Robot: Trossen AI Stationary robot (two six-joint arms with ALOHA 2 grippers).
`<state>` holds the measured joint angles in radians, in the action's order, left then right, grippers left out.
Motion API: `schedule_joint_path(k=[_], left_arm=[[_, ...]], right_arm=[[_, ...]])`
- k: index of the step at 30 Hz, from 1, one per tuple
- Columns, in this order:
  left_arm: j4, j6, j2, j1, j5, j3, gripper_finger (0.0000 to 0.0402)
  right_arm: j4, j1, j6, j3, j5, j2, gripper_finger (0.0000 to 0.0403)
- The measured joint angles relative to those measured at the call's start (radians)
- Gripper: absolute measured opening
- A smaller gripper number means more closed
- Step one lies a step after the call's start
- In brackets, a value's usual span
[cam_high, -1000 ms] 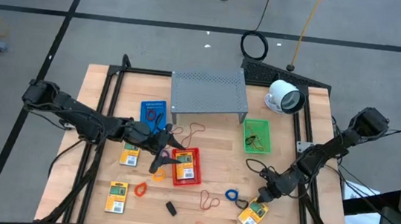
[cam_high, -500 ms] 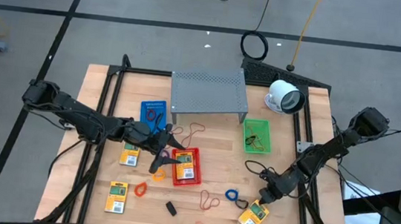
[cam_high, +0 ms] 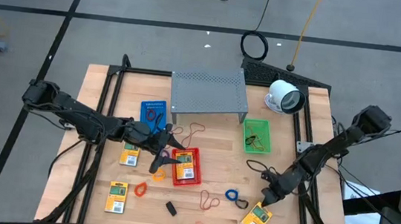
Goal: Pick & Place Office Desk Supplies
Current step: Put the bottom right yellow crayon box into the red bin
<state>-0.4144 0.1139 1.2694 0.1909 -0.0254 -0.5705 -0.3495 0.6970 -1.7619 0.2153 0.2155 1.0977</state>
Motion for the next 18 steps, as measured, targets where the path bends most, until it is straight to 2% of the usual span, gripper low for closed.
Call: schedule_joint_path(k=[4, 8, 18], left_arm=[[-0.001, -0.002, 0.0, 0.0, 0.0, 0.0, 0.0255], [-0.003, -0.004, 0.0, 0.0, 0.0, 0.0, 0.0255], [-0.008, -0.004, 0.0, 0.0, 0.0, 0.0, 0.0255]], right_arm=[[0.013, -0.022, 0.057, 0.009, 0.001, -0.045, 0.0], [0.144, -0.049, 0.177, 0.074, -0.004, -0.104, 0.0], [0.521, -0.128, 0.675, 0.351, -0.152, -0.217, 0.0]])
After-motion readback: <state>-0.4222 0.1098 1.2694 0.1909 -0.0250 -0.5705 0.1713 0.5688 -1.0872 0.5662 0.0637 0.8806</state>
